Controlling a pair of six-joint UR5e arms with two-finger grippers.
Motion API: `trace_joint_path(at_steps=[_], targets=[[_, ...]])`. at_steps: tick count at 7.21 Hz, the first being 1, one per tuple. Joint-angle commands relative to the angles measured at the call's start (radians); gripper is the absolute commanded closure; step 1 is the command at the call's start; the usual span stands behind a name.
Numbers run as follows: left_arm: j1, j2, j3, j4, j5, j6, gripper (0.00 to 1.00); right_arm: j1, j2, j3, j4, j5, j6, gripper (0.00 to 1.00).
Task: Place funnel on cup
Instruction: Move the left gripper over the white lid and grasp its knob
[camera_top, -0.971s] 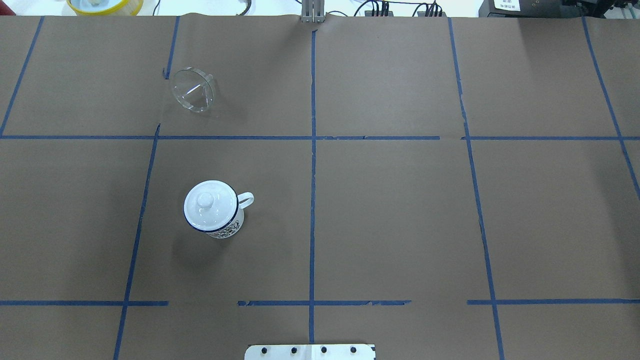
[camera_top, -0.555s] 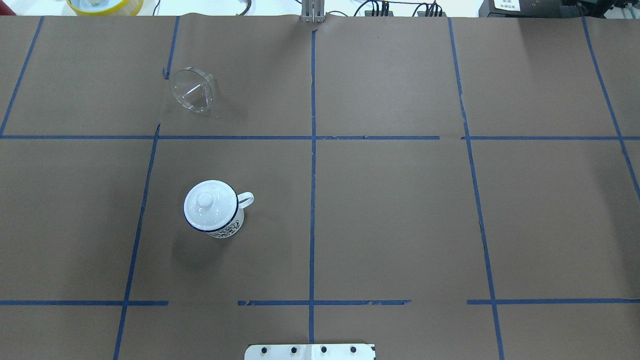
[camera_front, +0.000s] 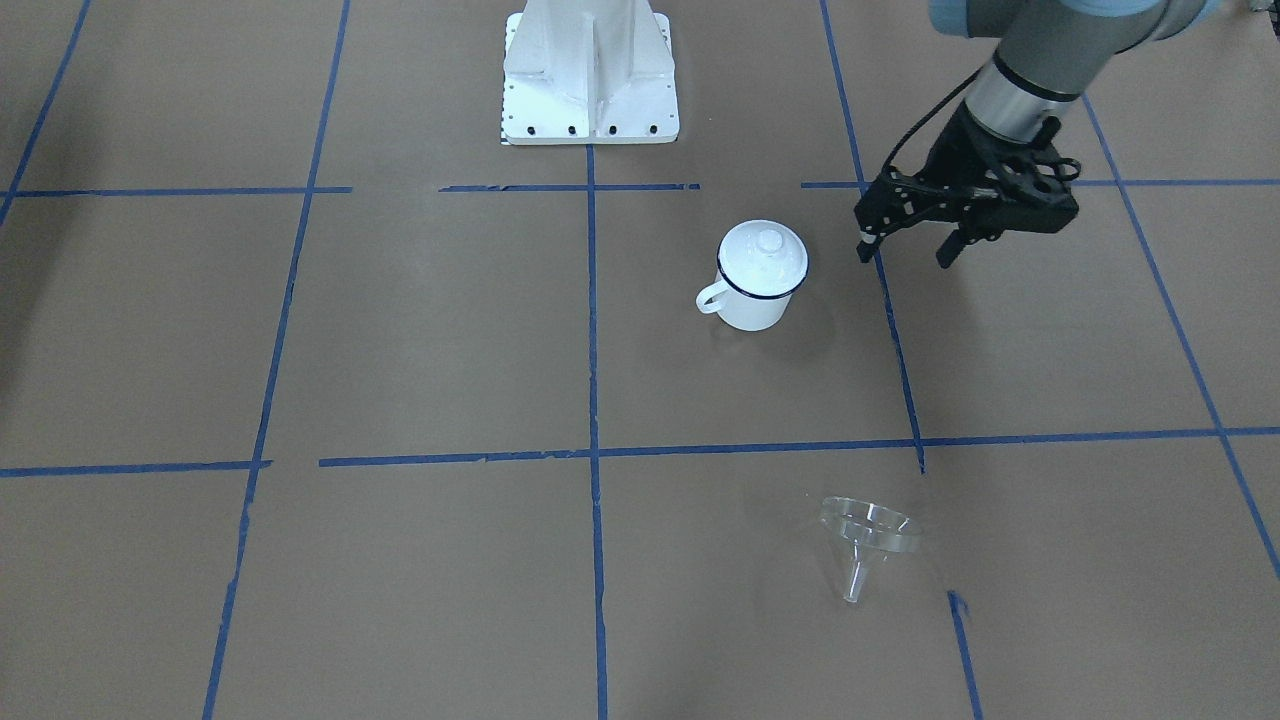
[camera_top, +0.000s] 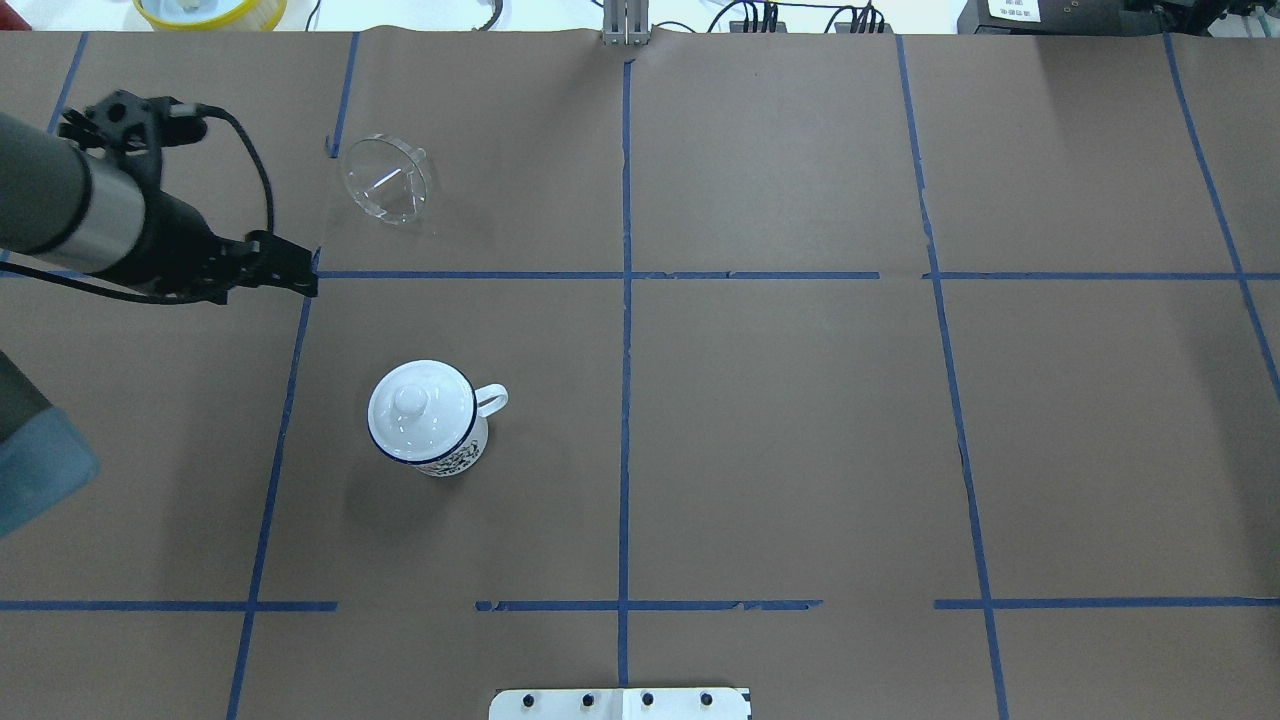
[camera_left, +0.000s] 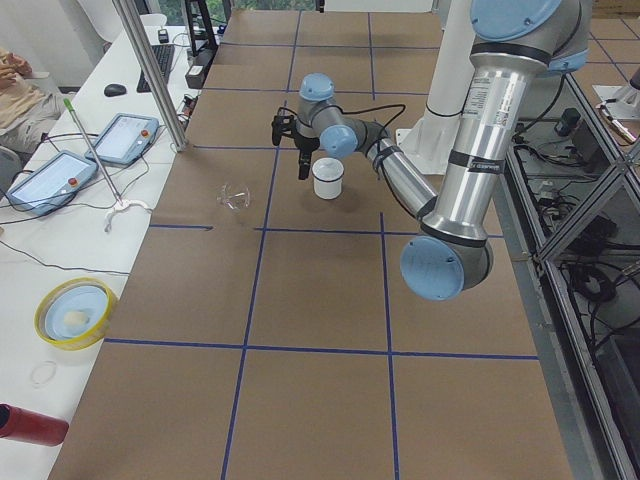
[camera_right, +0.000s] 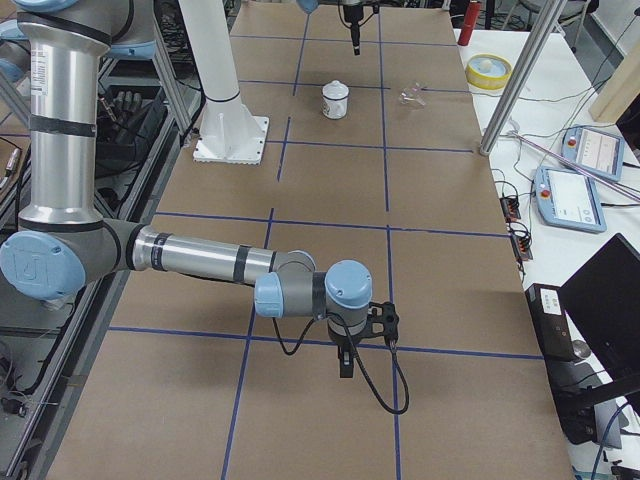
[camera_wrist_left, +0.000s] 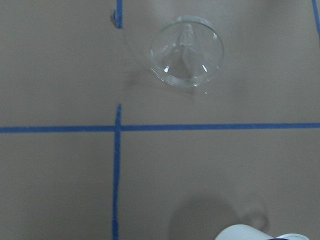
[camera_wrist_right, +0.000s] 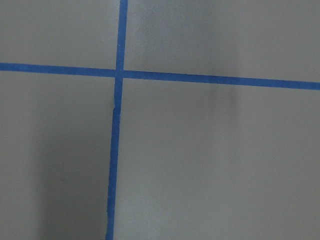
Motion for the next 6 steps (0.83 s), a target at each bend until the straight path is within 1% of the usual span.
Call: trace_joint_path(at_steps=[1,2,4,6], targets=[[0.148,-0.100,0.002,0.156,0.137,-0.134,0.00,0.000,0.000,0.000,0.000,0.000,0.000,0.00],[0.185,-0.101,0.007,0.156,0.177,-0.154,0.00,0.000,0.000,0.000,0.000,0.000,0.000,0.00],[0.227,-0.109,0.029,0.156,0.185,-0.191,0.00,0.000,0.000,0.000,0.000,0.000,0.000,0.00],[0.235,-0.124,0.037,0.156,0.185,-0.194,0.00,0.000,0.000,0.000,0.000,0.000,0.000,0.00]])
